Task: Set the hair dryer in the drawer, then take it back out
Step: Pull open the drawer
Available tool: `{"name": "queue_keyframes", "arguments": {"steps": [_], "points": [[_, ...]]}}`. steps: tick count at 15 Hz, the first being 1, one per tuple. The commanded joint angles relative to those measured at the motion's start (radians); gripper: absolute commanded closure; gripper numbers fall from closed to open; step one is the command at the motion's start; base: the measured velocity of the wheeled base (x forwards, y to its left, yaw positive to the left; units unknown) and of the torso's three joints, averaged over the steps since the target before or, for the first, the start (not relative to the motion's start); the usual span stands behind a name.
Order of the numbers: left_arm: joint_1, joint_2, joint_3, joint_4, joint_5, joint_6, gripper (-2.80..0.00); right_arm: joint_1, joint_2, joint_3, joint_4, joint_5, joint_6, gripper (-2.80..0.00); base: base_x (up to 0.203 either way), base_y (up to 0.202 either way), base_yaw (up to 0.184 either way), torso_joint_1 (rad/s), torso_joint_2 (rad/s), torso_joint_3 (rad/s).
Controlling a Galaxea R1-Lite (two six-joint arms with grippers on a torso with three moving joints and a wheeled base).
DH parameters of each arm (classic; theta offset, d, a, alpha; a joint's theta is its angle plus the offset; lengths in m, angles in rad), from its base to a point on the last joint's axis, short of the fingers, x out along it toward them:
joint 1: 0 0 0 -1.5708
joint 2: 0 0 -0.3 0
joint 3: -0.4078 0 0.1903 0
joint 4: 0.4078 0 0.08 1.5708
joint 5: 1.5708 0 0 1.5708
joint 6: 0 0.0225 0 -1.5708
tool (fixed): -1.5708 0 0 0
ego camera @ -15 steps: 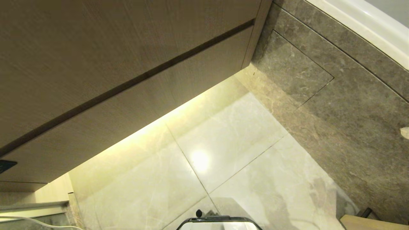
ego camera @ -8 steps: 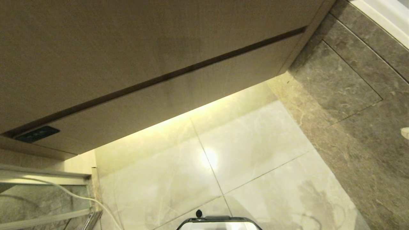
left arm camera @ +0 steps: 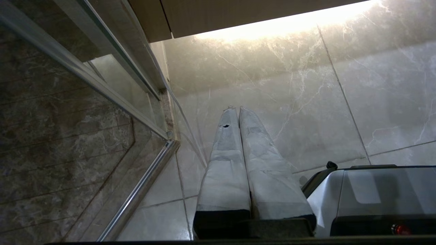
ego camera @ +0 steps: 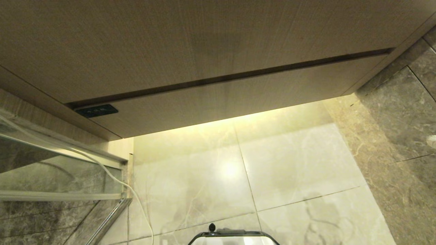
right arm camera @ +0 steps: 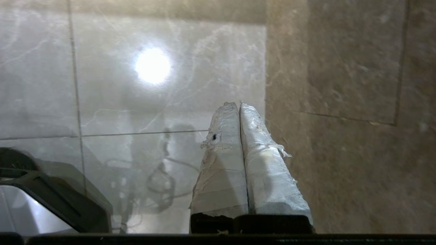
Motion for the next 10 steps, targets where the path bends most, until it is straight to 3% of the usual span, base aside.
{"name": "queue_keyframes", "arguments": {"steps": [1, 10], "points": [[0.0, 0.0, 0.0, 0.001, 0.0, 0.0, 0.0, 0.0, -0.008, 0.003, 0.0, 0.001, -0.003, 0.0, 0.0, 0.0, 0.0, 0.0, 0.0, 0.0], [0.0, 0.0, 0.0, 0.001, 0.0, 0.0, 0.0, 0.009, -0.042, 0.028, -0.002, 0.001, -0.006, 0.0, 0.0, 0.0, 0.0, 0.0, 0.0, 0.0]]}}
